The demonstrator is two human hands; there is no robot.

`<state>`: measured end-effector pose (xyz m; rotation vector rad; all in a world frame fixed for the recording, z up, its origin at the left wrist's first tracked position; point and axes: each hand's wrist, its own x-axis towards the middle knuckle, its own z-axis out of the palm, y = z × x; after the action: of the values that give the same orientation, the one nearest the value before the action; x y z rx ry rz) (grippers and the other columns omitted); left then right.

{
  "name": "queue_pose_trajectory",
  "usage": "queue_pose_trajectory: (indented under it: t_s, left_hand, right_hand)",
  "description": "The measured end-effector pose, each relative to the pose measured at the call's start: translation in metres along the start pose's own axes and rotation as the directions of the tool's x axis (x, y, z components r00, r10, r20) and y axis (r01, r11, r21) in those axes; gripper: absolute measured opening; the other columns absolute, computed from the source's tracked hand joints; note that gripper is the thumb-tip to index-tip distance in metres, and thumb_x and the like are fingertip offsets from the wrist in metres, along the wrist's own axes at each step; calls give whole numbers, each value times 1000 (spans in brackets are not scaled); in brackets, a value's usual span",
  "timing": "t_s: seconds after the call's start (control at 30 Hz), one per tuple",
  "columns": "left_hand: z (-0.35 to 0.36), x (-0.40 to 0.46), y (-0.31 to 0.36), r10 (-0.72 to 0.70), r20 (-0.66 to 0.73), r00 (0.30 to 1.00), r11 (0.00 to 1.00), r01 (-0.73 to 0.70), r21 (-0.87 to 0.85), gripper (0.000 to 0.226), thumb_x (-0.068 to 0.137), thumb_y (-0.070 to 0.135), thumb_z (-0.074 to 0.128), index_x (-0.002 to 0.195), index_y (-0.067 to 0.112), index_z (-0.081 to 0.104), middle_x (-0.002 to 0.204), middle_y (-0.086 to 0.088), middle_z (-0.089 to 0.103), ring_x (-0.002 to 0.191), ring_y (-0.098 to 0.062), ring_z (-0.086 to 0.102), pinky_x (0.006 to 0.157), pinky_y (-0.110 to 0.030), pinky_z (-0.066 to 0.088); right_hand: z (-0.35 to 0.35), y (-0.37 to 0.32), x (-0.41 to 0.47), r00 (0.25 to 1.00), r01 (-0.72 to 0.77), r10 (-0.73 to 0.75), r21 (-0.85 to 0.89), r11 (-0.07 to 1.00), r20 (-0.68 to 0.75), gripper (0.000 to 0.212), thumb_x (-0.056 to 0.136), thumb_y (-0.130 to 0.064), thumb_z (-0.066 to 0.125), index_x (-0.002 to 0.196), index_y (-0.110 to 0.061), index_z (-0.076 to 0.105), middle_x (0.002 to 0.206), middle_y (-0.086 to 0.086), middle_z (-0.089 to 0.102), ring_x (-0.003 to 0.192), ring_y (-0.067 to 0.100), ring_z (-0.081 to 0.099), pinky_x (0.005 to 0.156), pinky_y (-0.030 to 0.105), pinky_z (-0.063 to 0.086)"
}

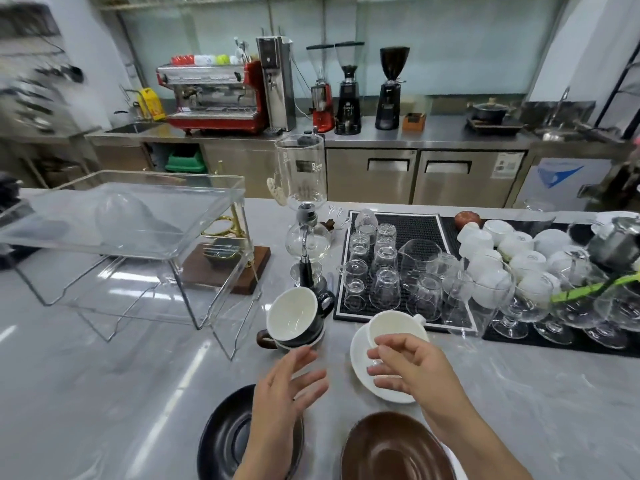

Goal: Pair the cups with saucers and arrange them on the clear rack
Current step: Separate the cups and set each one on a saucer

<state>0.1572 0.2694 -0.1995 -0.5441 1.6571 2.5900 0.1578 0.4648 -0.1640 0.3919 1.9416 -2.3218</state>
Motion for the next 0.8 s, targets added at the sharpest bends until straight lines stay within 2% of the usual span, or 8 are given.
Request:
queue_pose_trajectory:
  t_s: [0.1, 0.3, 0.5, 0.67, 0.8]
  left_hand:
    - [-16, 6, 9, 0, -43, 999, 1000, 0, -8, 24, 101, 17, 54, 100, 7, 75, 96, -11, 81, 77, -27, 79, 59, -30, 63]
    - [-42, 31, 30, -20, -63, 998, 999, 22, 33, 23, 102, 19, 55, 104, 8, 75, 98, -8, 81, 80, -27, 77, 60, -32, 63]
    - [-55, 55, 44, -45, -54, 998, 998, 48, 52, 23, 101, 20, 55, 104, 10, 76, 94, -8, 81, 74, -22, 77, 61, -35, 64]
    - [-57, 71, 49, -65, -51, 997, 994, 69, 79, 21, 100, 25, 58, 101, 15, 76, 94, -6, 81, 81, -24, 79, 73, -45, 65]
    - [-58, 82, 51, -77, -40, 996, 991, 81, 110, 20, 99, 26, 59, 103, 18, 77, 98, -4, 79, 87, -26, 79, 67, -40, 64]
  right_hand:
    - [20, 3, 4, 1000, -3, 4, -15, 1000, 23, 10, 95, -1, 61, 103, -1, 66, 89, 14, 73, 70, 23, 67, 63, 28, 58]
    - [56, 3, 21, 1000, -11, 11, -13, 1000, 1, 12, 99, -10, 57, 100, -3, 67, 90, 14, 72, 72, 26, 68, 60, 28, 59]
    - [77, 1, 42, 999, -5, 4, -16, 1000, -42, 11, 99, -9, 56, 101, -2, 65, 91, 14, 70, 71, 24, 66, 56, 27, 58]
    - [81, 3, 57, 993, 8, -15, -64, 998, -114, 10, 98, -11, 59, 102, -9, 67, 100, 12, 71, 83, 23, 67, 67, 36, 61]
    - [82, 4, 71, 987, 15, -33, -114, 993, -157, 12, 96, -14, 62, 107, -14, 68, 102, 6, 67, 90, 22, 69, 74, 42, 63]
